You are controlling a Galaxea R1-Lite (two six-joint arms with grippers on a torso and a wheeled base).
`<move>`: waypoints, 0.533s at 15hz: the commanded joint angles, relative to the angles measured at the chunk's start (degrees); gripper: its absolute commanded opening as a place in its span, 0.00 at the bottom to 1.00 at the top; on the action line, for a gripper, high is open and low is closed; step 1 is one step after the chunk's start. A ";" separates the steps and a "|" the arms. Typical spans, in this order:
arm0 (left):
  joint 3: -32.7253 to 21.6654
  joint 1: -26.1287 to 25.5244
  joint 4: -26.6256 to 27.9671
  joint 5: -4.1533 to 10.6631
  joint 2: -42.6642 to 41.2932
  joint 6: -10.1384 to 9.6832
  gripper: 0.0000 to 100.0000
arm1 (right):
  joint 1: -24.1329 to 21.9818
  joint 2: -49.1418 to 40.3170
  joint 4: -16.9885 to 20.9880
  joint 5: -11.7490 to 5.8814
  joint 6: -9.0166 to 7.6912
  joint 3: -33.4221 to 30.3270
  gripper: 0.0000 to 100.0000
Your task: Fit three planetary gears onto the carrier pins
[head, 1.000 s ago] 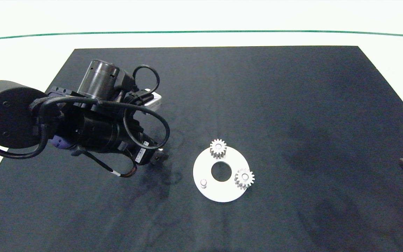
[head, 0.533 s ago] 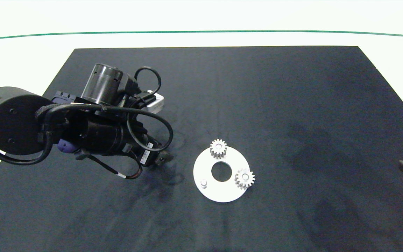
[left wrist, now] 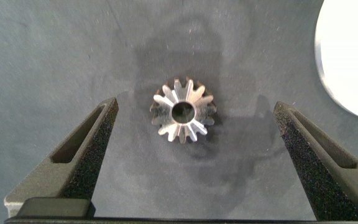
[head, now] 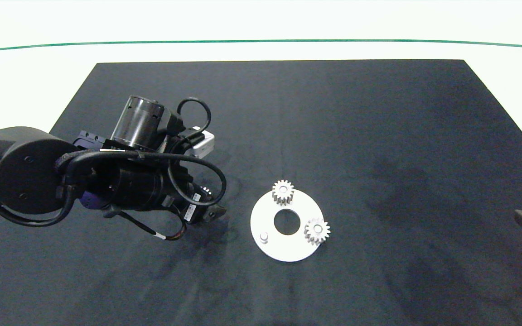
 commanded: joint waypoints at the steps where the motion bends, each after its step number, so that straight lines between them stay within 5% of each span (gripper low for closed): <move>1: 0.49 0.01 0.02 0.07 0.05 0.07 1.00 | 0.09 0.40 0.16 -0.08 -0.04 0.10 1.00; 8: 0.58 -0.08 -1.30 0.51 1.37 0.69 1.00 | 0.09 0.04 0.16 -0.08 -0.13 0.01 1.00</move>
